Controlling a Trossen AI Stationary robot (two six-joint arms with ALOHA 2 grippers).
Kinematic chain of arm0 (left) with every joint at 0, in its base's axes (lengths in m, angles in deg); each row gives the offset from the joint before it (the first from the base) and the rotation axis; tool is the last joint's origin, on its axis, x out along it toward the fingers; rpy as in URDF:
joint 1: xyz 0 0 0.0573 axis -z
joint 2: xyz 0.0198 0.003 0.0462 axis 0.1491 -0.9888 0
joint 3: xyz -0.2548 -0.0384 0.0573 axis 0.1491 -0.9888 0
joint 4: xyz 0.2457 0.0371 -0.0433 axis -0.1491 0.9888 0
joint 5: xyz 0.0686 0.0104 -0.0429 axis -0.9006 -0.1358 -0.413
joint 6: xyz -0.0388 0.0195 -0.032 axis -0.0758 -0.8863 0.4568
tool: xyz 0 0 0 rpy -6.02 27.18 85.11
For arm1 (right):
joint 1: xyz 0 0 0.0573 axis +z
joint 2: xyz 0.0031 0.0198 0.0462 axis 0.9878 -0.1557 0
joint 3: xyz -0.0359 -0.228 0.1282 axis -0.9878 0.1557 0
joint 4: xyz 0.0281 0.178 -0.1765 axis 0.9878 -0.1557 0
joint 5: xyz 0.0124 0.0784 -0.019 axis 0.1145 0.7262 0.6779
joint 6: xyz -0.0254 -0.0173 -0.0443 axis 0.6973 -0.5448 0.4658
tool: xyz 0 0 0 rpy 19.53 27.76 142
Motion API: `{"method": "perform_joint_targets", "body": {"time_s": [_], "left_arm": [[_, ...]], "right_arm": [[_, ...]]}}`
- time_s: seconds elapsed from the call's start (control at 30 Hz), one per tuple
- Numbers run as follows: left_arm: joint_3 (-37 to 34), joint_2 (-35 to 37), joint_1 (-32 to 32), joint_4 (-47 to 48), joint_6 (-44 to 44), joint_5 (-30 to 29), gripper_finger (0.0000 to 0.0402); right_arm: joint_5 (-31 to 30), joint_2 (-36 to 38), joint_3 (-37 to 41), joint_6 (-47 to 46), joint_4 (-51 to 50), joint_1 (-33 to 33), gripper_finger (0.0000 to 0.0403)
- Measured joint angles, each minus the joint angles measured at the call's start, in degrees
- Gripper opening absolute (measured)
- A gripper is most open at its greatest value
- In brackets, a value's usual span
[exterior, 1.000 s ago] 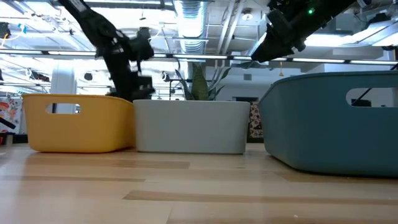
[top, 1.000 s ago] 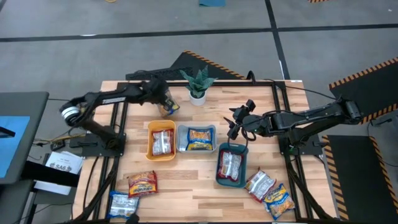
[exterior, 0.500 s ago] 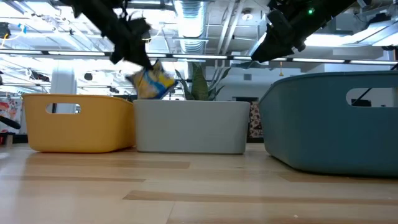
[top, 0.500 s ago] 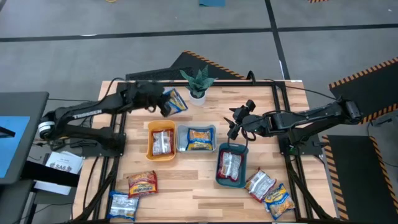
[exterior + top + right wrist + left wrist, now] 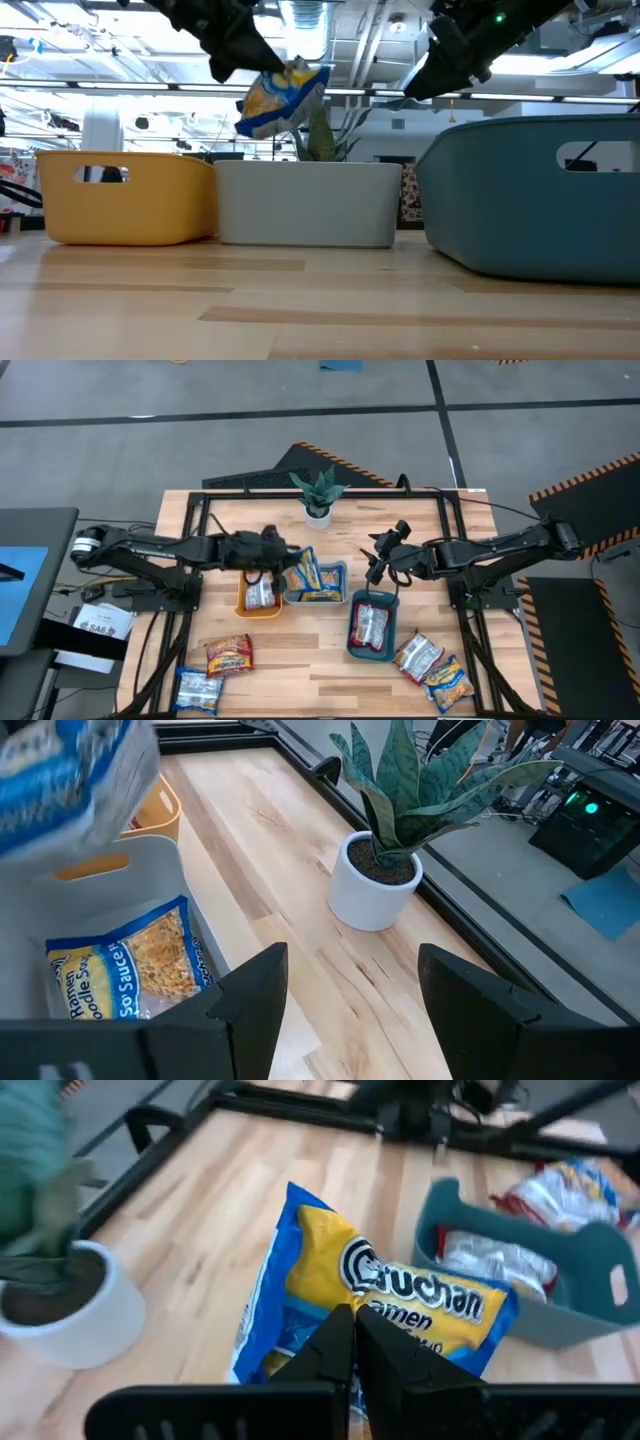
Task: Sort Maruchan noodles
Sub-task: Put the top left blue noodle pack into the gray bin
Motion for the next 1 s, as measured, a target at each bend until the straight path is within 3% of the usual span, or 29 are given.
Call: {"method": "perform_joint_targets", "body": {"time_s": [0.27, 0.4, 0.77, 1.0], "left_arm": [[0.0, -6.41, 0.24, -0.27, -3.8, -0.94, 0.0], [0.0, -8.62, 0.24, 0.49, -3.82, 2.71, 0.0], [0.02, -8.24, 0.13, 4.31, -3.78, 5.22, 0.0001], [2.38, -8.27, -0.13, 10.35, -1.79, 4.25, 0.0055]], "right_arm": [[0.0, 0.0, 0.0, 0.02, -0.03, 0.0, 0.0248], [0.0, 0.0, 0.0, 0.02, -0.02, 0.0, 0.0248], [0.0, 0.0, 0.0, 0.02, -0.02, 0.0, 0.0248], [0.0, 0.0, 0.0, 0.02, -0.02, 0.0, 0.0248]]}}
